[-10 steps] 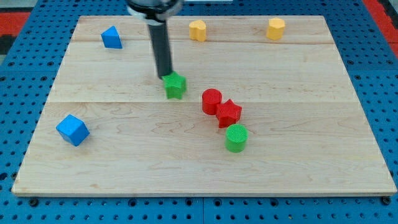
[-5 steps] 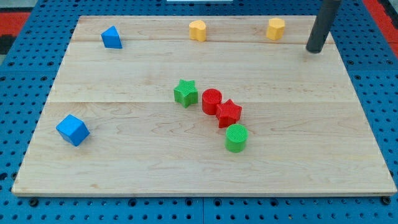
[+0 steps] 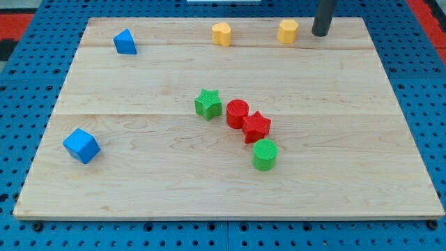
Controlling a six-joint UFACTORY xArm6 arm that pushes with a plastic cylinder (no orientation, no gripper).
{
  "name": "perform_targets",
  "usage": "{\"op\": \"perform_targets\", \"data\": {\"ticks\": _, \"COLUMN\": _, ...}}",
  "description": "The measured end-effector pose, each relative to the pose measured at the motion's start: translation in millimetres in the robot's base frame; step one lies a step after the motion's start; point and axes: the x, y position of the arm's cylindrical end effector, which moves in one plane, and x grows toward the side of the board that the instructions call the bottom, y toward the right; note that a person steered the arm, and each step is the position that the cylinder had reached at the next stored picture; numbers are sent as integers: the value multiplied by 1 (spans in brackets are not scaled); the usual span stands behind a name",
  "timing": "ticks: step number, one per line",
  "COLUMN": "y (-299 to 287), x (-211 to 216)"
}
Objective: Place the yellow hexagon towards the bottom right side of the yellow heart
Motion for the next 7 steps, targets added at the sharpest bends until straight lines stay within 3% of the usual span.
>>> {"op": "perform_targets", "data": {"ticks": 3, "y": -53, "x": -13}}
{"op": "perform_targets", "data": {"ticks": 7, "y": -55, "x": -32}}
